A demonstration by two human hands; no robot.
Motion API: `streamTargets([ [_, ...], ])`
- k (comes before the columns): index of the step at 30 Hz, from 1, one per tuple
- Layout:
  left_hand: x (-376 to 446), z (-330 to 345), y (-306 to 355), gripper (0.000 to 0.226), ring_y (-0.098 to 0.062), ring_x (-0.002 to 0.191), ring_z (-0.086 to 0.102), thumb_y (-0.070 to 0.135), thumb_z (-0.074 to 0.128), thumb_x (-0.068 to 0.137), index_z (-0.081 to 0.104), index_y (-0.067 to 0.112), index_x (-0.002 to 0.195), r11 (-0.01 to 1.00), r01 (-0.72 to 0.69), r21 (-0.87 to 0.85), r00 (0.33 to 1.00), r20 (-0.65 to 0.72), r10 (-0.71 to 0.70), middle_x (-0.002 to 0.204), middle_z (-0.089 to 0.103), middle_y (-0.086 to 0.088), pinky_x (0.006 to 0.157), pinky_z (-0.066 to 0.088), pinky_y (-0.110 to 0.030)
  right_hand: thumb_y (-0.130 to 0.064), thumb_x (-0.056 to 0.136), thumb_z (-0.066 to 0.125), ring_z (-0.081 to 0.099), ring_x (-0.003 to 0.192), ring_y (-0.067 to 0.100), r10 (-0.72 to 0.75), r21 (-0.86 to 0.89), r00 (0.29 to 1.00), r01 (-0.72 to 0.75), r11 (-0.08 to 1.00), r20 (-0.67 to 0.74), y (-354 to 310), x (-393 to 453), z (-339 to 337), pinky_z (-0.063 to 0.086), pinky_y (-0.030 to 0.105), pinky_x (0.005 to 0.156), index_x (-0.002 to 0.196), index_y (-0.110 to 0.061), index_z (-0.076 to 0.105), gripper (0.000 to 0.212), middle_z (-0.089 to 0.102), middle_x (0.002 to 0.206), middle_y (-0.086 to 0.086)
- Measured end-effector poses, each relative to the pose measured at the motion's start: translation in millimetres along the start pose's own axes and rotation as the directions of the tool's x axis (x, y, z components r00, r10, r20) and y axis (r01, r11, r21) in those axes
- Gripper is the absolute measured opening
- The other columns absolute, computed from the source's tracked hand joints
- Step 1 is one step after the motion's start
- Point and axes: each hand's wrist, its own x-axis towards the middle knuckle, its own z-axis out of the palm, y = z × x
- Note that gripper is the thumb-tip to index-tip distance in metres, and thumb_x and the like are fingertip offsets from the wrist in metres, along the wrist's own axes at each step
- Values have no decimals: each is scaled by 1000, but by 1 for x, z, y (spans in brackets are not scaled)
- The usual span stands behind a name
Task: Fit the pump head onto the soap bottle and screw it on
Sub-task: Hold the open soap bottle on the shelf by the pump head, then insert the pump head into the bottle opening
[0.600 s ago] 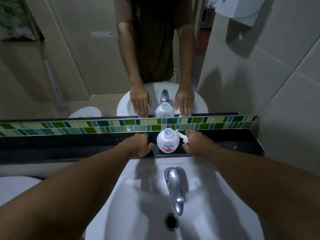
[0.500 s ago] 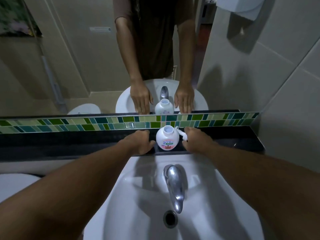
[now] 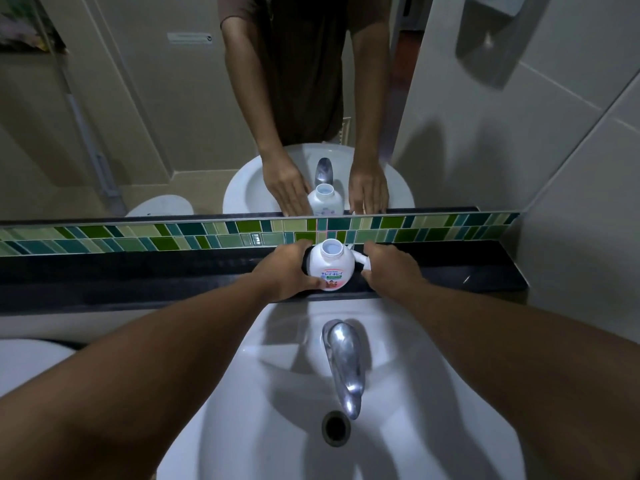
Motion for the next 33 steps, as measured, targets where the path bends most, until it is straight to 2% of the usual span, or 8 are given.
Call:
streamTargets([
  [4,4,5,5,80,-29,122,68,28,97,74,59,16,144,997,-12,-76,999,-43,8,138,71,-8,105,55,-44,-25,90,69,64,105,38,-5,2,1000,5,1000,-17,3,-3,3,46,42,80,113,-15,54,29,69,115,11],
  [10,8,6,3,76,-28,120,69,22,97,74,62,16,141,993,-15,-120,999,-34,10,134,74,-8,107,55,-44,-17,88,67,59,107,35,-46,153,996,58,987,-79,21,-1,-12,47,41,84,113,-10,58,28,61,116,14],
  [14,9,4,5,72,-29,120,70,18,98,73,65,14,138,988,-11,-157,1000,-21,8,133,74,-9,108,54,-45,-16,85,66,56,94,37,-116,118,983,133,984,-140,29,7,-33,40,37,74,106,-5,59,24,56,108,17],
  [17,9,5,5,70,-28,118,70,18,97,73,66,14,136,988,-7,-155,1000,-22,4,132,75,-8,106,55,-42,-17,85,65,51,89,32,-150,152,967,183,971,-205,23,13,-51,45,38,78,117,-3,60,35,49,105,14],
  [21,9,5,6,70,-26,116,71,18,98,73,67,15,135,985,1,-170,1000,-19,-5,131,76,-8,107,55,-43,-18,90,67,53,83,21,-87,454,929,255,854,-359,-9,14,-78,43,28,73,107,-10,69,18,59,95,8],
  [24,8,5,8,69,-27,117,70,17,97,74,66,14,136,986,2,-169,1000,-22,-6,132,75,-9,107,55,-42,-19,91,71,68,81,15,-37,676,943,263,689,-330,-32,9,-89,51,16,72,107,-13,71,17,74,92,2],
  [28,8,4,10,69,-27,116,70,17,97,75,67,14,136,987,9,-159,1000,-18,-12,132,75,-9,105,55,-41,-16,90,76,73,86,1,-9,782,959,236,576,-283,-47,3,-84,57,17,82,117,-10,71,28,76,94,-7],
  [33,7,4,10,67,-27,113,70,17,97,74,68,14,134,988,14,-151,1000,-21,-17,127,77,-9,99,53,-33,-16,86,79,76,95,15,30,800,973,170,576,-228,-48,1,-64,60,41,92,115,-14,72,29,80,100,-1],
])
